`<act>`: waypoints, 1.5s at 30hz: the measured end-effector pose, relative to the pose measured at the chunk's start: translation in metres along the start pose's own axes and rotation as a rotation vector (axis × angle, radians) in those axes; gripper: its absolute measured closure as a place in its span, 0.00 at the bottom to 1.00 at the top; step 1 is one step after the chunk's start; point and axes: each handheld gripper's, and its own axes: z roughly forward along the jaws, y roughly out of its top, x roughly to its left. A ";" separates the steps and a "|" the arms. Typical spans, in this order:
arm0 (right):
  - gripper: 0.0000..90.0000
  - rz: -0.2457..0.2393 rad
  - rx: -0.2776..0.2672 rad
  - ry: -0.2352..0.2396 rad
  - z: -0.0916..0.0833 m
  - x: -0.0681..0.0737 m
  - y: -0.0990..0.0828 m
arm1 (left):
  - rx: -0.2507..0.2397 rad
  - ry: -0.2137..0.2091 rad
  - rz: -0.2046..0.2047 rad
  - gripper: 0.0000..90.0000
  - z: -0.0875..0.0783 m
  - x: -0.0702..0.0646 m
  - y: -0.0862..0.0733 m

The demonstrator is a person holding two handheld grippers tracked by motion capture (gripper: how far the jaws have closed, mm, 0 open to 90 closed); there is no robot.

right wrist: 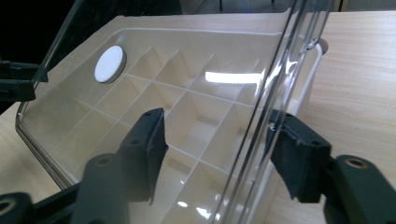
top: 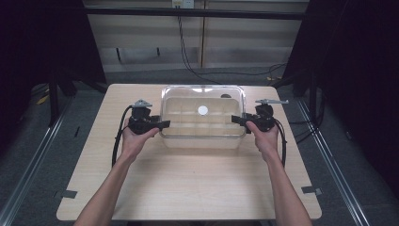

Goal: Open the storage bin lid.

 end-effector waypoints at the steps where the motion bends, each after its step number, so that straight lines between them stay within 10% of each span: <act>1: 0.49 0.002 -0.005 -0.001 -0.001 0.000 0.000 | -0.004 0.003 -0.001 0.52 -0.001 0.000 0.000; 45: 0.71 0.021 -0.102 0.074 -0.028 0.014 -0.020 | -0.105 -0.032 0.015 0.79 -0.032 -0.002 -0.022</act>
